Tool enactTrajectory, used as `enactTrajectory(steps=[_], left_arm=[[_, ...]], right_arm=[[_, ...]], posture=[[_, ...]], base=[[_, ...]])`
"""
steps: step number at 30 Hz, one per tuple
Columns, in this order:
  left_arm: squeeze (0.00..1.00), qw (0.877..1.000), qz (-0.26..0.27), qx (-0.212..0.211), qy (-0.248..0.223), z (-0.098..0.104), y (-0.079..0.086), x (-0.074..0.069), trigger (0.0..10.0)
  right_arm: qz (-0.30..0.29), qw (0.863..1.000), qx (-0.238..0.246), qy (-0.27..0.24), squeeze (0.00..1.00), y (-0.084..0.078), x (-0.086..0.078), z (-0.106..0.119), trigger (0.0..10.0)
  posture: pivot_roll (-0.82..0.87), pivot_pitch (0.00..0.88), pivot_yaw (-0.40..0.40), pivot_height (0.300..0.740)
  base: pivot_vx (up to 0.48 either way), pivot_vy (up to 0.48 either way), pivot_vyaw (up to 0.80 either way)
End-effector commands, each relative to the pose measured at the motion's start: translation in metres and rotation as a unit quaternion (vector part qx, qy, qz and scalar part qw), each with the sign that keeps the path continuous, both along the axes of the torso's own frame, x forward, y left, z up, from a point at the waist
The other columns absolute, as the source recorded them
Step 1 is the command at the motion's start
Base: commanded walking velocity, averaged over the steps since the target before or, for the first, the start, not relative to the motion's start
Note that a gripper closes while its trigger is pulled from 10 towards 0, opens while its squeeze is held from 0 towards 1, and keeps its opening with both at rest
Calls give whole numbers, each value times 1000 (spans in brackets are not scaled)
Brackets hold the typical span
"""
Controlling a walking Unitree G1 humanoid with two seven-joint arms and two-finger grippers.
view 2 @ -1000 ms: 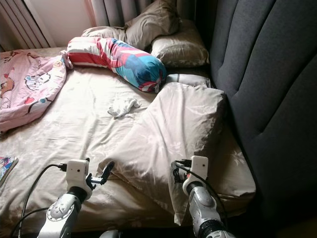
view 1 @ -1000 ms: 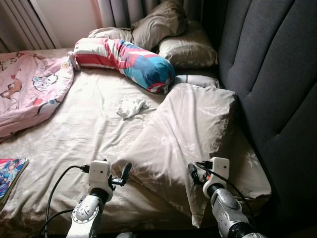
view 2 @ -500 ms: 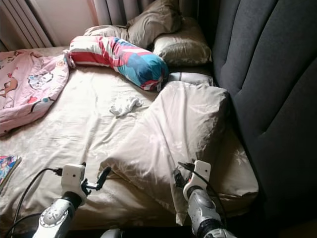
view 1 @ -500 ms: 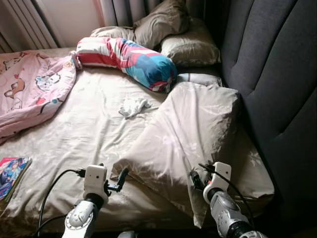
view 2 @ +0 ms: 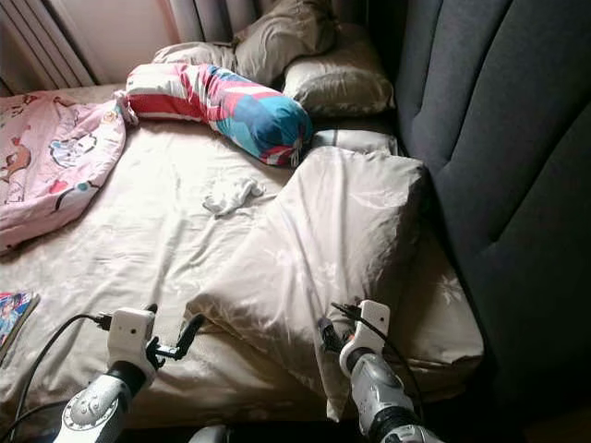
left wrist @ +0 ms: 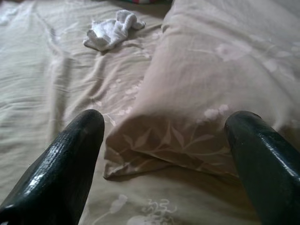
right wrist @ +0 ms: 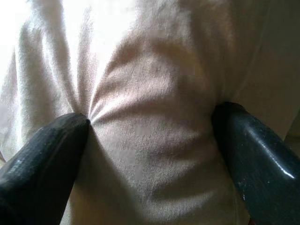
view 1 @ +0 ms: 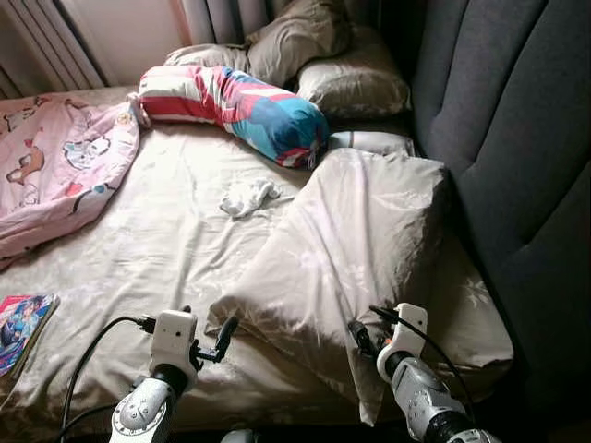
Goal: Clean up the room
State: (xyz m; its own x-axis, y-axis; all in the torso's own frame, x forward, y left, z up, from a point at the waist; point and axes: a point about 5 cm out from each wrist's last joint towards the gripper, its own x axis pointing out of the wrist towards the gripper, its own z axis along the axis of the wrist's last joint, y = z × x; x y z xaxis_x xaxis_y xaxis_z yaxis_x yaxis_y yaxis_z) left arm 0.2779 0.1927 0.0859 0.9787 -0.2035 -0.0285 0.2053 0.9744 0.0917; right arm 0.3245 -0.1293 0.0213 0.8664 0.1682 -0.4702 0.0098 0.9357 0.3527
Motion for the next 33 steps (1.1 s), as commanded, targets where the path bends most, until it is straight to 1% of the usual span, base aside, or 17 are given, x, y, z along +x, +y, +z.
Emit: enactTrajectory(steps=[1,3,4,5,11,20,29,33], left_arm=[[0,1000,-3,17,14,-3,4,-6,10000],[0,1000,-3,18,14,-3,5,-7,10000],[0,1000,-3,19,14,-2,5,-8,10000],[0,1000,-3,19,14,-2,5,-9,10000],[0,1000,-4,21,19,-1,4,-11,10000],[0,1000,-7,20,22,-1,1,-10,10000],[0,1000,-7,19,24,-2,-2,-7,10000],[0,1000,-8,17,22,-2,-5,-3,10000]], right_arm=[[23,998,0,65,0,12,-23,-25,10000],[23,998,1,65,0,12,-24,-27,10000],[22,998,1,66,0,12,-25,-28,2039],[22,998,1,66,0,12,-26,-28,0],[26,997,6,68,0,15,-30,-31,0],[26,997,8,70,0,17,-33,-34,0],[27,997,-1,68,0,15,-35,-36,0],[30,997,-4,65,0,15,-34,-35,0]], posture=[[152,274,109,646],[155,277,111,646],[156,281,112,646],[156,282,112,646],[157,289,114,646],[154,287,110,646],[140,272,105,646],[129,261,97,646]], base=[[0,0,0],[0,0,0],[0,0,0],[0,0,0],[0,0,0],[0,0,0],[0,0,0],[0,0,0]])
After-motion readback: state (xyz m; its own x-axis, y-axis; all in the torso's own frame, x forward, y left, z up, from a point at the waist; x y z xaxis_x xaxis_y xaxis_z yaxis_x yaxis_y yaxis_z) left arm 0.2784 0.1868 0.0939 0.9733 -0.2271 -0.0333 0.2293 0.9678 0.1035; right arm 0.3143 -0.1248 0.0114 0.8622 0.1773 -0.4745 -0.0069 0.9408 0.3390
